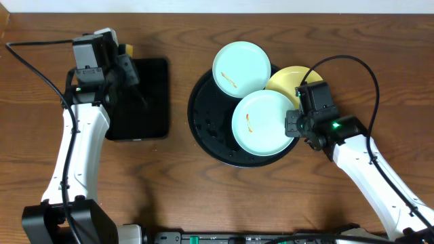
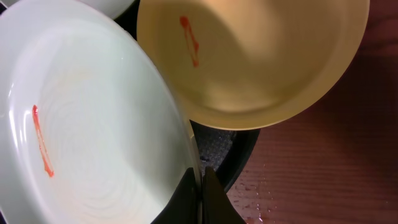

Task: Clean dirty plates on tray and stack at the side
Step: 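Lift the sponge with the left gripper and tilt the plate up with the right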

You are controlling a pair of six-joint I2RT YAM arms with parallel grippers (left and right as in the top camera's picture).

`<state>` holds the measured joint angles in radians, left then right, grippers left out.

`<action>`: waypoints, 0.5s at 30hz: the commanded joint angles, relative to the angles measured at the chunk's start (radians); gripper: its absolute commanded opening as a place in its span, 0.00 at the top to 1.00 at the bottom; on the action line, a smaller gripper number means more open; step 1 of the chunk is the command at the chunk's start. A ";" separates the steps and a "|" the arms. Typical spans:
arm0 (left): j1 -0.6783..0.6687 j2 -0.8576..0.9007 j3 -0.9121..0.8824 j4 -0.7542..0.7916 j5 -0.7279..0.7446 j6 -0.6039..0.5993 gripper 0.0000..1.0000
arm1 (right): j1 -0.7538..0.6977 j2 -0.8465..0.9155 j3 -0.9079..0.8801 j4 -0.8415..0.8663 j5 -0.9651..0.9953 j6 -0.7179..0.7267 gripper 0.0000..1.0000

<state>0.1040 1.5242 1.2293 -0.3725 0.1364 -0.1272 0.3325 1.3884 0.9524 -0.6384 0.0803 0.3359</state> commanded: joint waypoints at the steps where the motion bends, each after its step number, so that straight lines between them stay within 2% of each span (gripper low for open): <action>1: 0.002 -0.002 0.011 -0.019 -0.033 0.007 0.93 | 0.015 0.002 -0.007 0.003 0.009 0.008 0.99; 12: 0.003 0.013 0.011 -0.070 -0.016 -0.012 0.93 | 0.015 0.002 -0.007 0.000 0.009 0.008 0.99; 15: -0.001 0.002 0.011 -0.100 0.034 -0.053 0.92 | 0.015 0.002 -0.007 -0.001 0.009 0.007 0.99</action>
<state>0.1040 1.5269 1.2293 -0.4576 0.1322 -0.1429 0.3325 1.3884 0.9524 -0.6388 0.0803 0.3359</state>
